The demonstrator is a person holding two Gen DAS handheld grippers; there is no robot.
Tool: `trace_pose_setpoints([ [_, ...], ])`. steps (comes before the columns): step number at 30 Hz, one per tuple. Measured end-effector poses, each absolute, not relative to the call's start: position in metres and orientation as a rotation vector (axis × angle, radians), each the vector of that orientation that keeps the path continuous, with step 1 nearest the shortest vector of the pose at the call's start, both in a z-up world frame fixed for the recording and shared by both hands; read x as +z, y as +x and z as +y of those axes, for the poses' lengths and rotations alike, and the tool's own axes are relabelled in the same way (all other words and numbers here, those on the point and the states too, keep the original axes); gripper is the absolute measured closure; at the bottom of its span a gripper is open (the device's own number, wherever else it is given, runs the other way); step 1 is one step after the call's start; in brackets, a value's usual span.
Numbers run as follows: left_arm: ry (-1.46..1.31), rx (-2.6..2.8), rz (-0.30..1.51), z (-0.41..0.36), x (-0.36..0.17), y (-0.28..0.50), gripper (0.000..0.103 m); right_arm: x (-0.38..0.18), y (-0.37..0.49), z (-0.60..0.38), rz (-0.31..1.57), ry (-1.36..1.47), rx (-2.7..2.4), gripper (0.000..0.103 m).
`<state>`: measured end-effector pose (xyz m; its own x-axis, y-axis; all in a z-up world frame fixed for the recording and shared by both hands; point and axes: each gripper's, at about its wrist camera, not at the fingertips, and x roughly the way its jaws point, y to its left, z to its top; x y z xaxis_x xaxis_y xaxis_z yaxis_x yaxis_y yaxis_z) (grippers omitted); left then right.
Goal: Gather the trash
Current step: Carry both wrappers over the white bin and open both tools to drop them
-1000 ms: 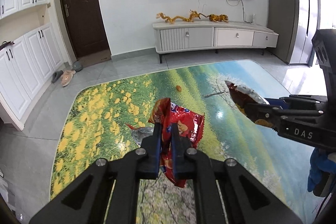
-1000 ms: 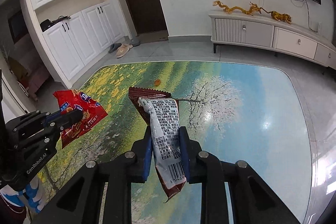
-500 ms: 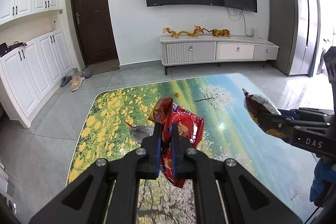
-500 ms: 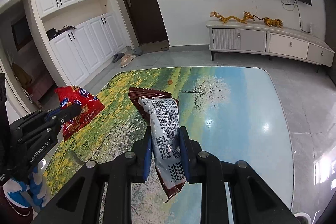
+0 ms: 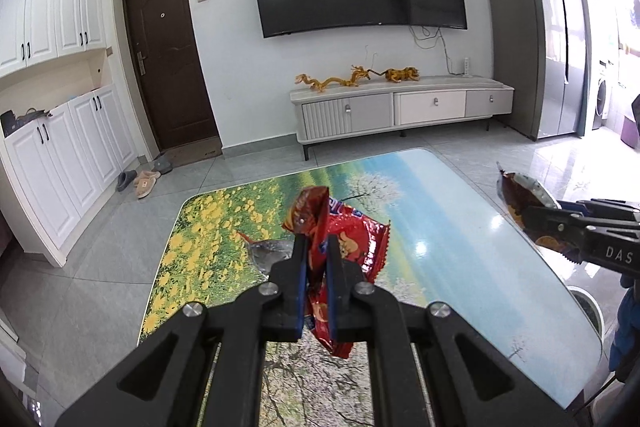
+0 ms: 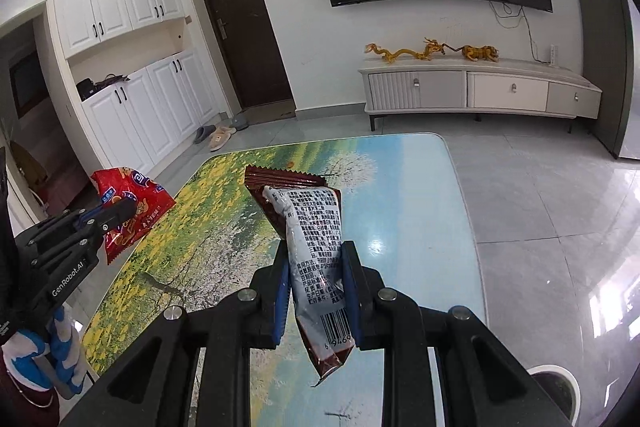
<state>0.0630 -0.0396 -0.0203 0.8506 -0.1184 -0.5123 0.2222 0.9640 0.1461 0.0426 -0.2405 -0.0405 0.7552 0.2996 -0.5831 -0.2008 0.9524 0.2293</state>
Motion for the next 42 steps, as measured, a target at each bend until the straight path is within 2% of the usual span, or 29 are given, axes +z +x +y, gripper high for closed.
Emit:
trace_pose_setpoints([
  [11, 0.277, -0.256, 0.463, -0.091, 0.003, 0.026, 0.096, -0.041, -0.018, -0.305, 0.629, 0.233, 0.135, 0.08],
  [21, 0.395, -0.436, 0.443, -0.175, 0.003, 0.004, 0.096, -0.068, -0.072, -0.388, 0.632, 0.352, -0.041, 0.08],
  [30, 0.486, -0.789, 0.615, -0.3, -0.033, 0.001, 0.095, -0.126, -0.111, -0.477, 0.705, 0.524, -0.231, 0.08],
  [36, 0.525, -0.946, 0.795, -0.384, -0.083, 0.0, 0.092, -0.174, -0.123, -0.517, 0.788, 0.623, -0.304, 0.08],
  [42, 0.526, -1.013, 0.943, -0.43, -0.132, 0.0, 0.092, -0.214, -0.124, -0.54, 0.866, 0.681, -0.343, 0.077],
])
